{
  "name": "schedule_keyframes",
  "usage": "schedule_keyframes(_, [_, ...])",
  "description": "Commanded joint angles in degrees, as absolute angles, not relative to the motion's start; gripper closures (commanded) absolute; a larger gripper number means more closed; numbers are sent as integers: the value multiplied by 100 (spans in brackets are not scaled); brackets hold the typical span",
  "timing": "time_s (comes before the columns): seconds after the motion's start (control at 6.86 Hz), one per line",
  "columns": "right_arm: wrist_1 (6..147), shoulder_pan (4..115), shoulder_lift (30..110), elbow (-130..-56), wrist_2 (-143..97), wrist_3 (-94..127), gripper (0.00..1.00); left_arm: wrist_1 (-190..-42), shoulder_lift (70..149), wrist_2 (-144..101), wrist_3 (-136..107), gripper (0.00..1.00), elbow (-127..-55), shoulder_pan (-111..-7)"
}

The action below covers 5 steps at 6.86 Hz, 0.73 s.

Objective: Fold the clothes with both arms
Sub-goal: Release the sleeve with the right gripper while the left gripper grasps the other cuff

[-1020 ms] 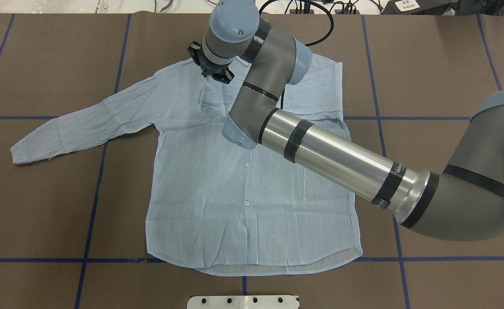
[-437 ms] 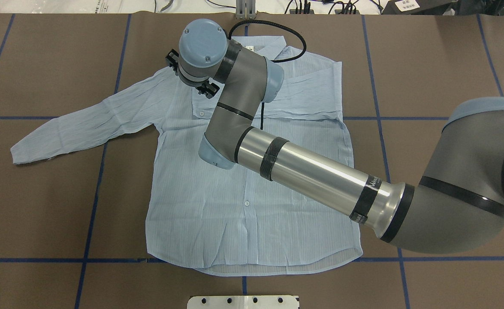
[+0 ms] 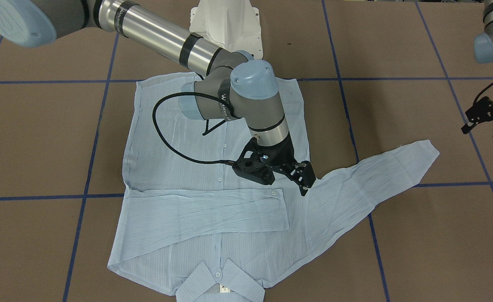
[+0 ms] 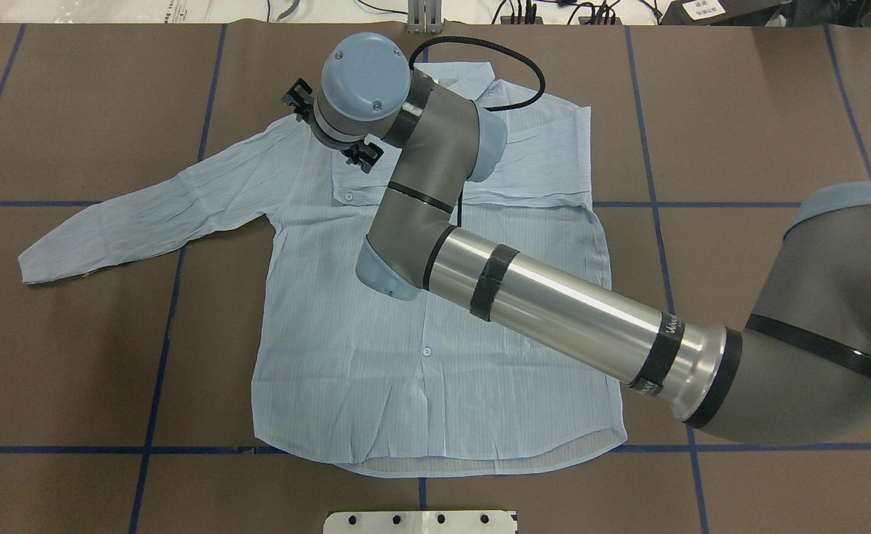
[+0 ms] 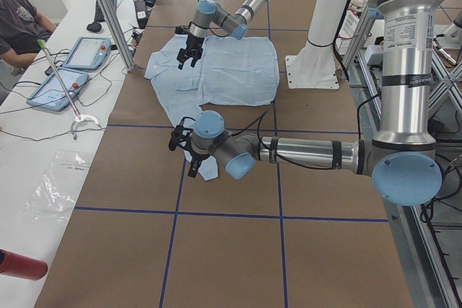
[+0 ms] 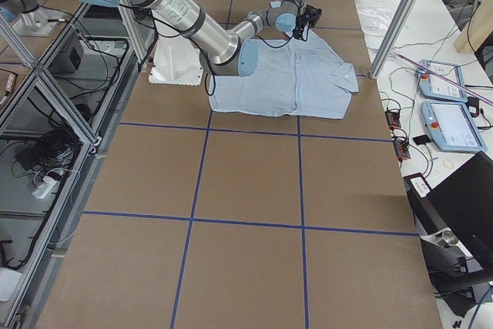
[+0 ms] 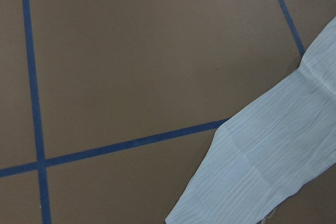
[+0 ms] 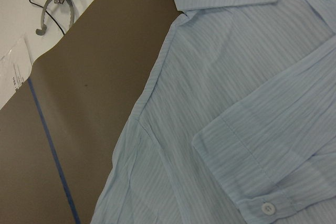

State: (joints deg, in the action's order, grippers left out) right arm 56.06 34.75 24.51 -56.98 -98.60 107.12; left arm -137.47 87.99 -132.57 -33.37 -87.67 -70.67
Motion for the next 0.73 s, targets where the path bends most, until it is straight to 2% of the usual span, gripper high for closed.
schedule_keyframes(0.0, [5975,3594,2917,-6519,-9879,10670,0,-14904,9349,-13236,-4601,0,-7387,-6454])
schedule_keyframes(0.15, [5994,3621,2996,-6591,-9888,10661,0,-14889,9352,-13245,-4649,1,-7348,-6347])
schedule_keyframes(0.58, [5977,3656,3041,-6592,-9888,10582,0,-14915,9352,-13263,-4878,13,-7251,-6082])
